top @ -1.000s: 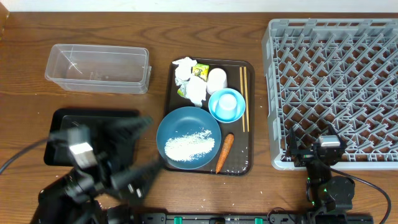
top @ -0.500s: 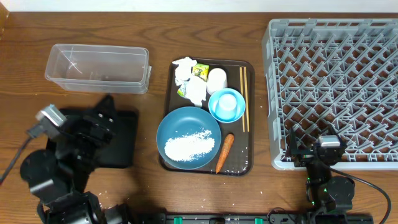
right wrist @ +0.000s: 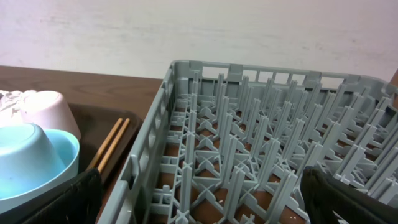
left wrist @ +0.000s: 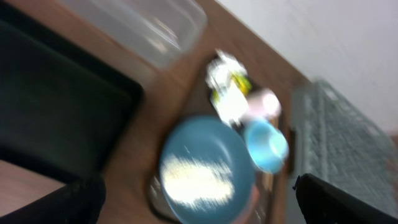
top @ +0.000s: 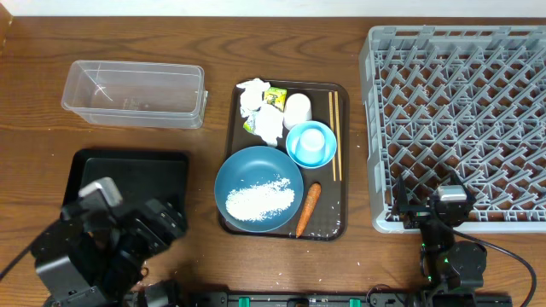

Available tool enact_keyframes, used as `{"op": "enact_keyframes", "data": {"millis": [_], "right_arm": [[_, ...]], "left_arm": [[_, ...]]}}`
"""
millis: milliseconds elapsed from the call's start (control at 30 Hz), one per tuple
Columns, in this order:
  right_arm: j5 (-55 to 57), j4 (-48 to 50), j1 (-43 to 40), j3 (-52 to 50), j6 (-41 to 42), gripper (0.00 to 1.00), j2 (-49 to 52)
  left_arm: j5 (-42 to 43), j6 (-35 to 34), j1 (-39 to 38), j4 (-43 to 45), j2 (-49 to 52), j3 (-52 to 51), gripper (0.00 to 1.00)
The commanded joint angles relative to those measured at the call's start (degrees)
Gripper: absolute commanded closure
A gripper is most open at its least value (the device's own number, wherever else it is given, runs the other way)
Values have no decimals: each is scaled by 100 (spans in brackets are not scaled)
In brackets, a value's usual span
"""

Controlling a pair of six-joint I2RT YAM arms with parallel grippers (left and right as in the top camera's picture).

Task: Sort waste into correct bins and load items into the dishwasher rack
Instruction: 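Raise the left arm and move it toward the blue rice plate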

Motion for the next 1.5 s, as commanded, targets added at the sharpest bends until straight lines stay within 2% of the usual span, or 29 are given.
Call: {"op": "enact_keyframes", "data": {"millis": [0, 100, 200, 333, 467, 633, 767, 867, 1033, 1267, 1467], "right_arm": [[0, -24, 46, -4, -72, 1, -9], [0, -26, 46, -4, -70, 1, -9], [0, -24, 46, -4, -70, 1, -9], [0, -24, 46, -4, -70, 1, -9], [0, -26, 46, -4, -72, 1, -9], [0, -26, 46, -4, -72, 1, -9], [0, -24, 46, -4, -70, 1, -9], [0, -24, 46, -4, -72, 1, -9], [0, -24, 46, -4, -70, 1, -9], [0, -24, 46, -4, -72, 1, -9], [0, -26, 46, -4, -72, 1, -9]], "left_arm": [[1303, 151, -37, -164, -2, 59, 0], [1956, 94, -37, -101, -2, 61, 0], [1873, -149, -39, -297, 44, 107, 0], [1718, -15, -127, -863, 503, 470, 0], [942, 243, -573, -1547, 1246, 1213, 0], [-50, 168, -1460, -2127, 1904, 2214, 0], [-1019, -675, -2146, -2142, 1941, 2577, 0], [-1641, -1023, -2608, -2184, 1897, 2577, 0], [-1705, -1316, -3296, -2098, 1917, 2566, 0], [-1753, -1318, -4245, -1711, 2028, 2439, 0], [-2603, -1519, -4981, -1462, 2680, 2221, 0]]}}
